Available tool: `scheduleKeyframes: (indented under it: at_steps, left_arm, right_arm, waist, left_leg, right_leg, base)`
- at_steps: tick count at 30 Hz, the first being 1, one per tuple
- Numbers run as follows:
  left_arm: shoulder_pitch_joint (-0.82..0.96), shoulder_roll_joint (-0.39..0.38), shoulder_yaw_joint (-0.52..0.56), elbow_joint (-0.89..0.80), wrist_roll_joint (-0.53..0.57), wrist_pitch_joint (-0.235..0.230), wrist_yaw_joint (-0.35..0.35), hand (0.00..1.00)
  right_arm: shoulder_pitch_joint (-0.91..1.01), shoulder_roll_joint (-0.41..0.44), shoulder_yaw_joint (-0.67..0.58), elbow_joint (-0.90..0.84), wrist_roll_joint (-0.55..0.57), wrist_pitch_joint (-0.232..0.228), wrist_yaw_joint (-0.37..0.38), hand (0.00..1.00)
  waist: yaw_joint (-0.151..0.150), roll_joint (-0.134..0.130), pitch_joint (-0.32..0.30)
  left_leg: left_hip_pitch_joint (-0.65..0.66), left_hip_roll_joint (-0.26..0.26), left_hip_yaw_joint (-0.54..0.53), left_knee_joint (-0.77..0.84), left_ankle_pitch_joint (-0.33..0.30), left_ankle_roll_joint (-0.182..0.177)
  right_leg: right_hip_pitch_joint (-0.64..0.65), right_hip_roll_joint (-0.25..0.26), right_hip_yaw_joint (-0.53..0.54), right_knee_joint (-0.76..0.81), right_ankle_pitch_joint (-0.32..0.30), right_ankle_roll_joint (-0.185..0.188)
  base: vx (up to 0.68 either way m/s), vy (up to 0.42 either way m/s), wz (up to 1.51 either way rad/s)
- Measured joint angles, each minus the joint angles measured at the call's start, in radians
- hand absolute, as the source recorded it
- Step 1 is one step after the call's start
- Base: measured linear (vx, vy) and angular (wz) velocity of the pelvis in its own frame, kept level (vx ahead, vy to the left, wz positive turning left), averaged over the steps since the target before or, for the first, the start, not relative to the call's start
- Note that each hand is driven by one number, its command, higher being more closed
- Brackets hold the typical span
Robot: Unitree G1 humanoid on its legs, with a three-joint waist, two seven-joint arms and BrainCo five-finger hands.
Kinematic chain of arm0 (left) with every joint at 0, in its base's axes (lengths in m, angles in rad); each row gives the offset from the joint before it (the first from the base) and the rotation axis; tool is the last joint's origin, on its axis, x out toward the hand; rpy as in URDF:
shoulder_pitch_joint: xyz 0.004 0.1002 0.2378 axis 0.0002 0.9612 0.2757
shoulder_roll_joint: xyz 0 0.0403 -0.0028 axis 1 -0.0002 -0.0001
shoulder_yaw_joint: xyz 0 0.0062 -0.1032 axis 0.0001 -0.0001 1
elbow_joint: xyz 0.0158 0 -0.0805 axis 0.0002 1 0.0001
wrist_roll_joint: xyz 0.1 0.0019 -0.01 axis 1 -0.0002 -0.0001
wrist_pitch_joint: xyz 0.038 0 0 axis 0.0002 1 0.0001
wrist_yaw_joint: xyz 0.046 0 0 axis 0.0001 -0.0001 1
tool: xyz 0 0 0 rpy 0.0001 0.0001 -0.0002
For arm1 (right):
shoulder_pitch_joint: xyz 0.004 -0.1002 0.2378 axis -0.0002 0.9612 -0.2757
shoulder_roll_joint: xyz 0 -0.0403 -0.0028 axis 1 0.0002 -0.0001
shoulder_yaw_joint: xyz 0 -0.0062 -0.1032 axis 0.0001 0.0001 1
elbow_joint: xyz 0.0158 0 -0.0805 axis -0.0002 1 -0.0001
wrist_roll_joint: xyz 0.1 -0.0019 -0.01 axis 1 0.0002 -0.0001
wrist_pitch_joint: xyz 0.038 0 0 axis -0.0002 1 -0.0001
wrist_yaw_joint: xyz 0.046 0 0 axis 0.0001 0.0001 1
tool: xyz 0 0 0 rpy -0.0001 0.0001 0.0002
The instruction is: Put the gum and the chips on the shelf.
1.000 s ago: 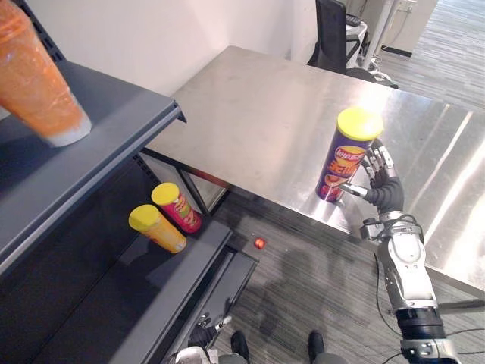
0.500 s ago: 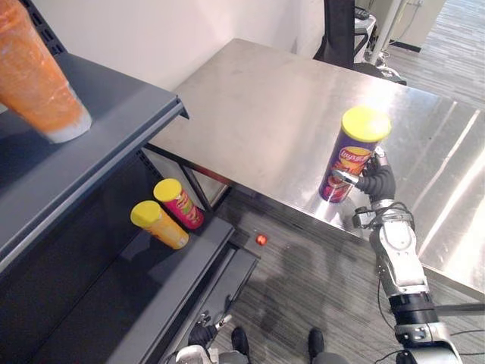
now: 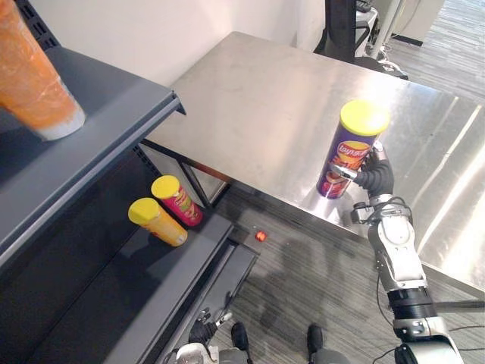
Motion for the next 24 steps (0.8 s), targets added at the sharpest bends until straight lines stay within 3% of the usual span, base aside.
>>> scheduleKeyframes:
  at_steps: [7,10,24]
  left_arm:
    - [0.005,0.000,0.002,0.000,0.000,0.001,0.004,0.00]
    - [0.015,0.004,0.007,0.000,0.001,0.003,0.004,0.00]
    - [0.065,0.015,0.022,0.002,0.002,0.004,0.002,0.00]
  right_arm:
    - [0.112,0.000,-0.100,-0.227,0.014,0.003,0.001,1.00]
    - [0.154,0.000,-0.135,-0.286,0.050,0.000,0.012,1.00]
    - [0.336,0.000,-0.164,-0.393,0.131,-0.027,0.080,1.00]
  waist:
    - [-0.008,-0.004,-0.006]
    - [-0.026,-0.011,-0.015]
    - [-0.057,-0.043,-0.109]
  left_leg:
    - [0.000,0.011,0.002,-0.002,0.013,-0.002]
    - [0.001,0.012,0.002,-0.006,0.018,-0.002]
    - [0.016,0.008,0.013,-0.006,0.020,-0.001]
  right_leg:
    - [-0.001,0.009,0.003,-0.001,0.008,-0.005]
    - [-0.001,0.009,0.003,-0.003,0.011,-0.006]
    - [0.001,0.006,0.018,0.001,0.013,-0.003]
  base:
    - [-0.05,-0.026,-0.02]
    - [-0.06,-0.008,-0.01]
    - [-0.01,0.001,-0.02]
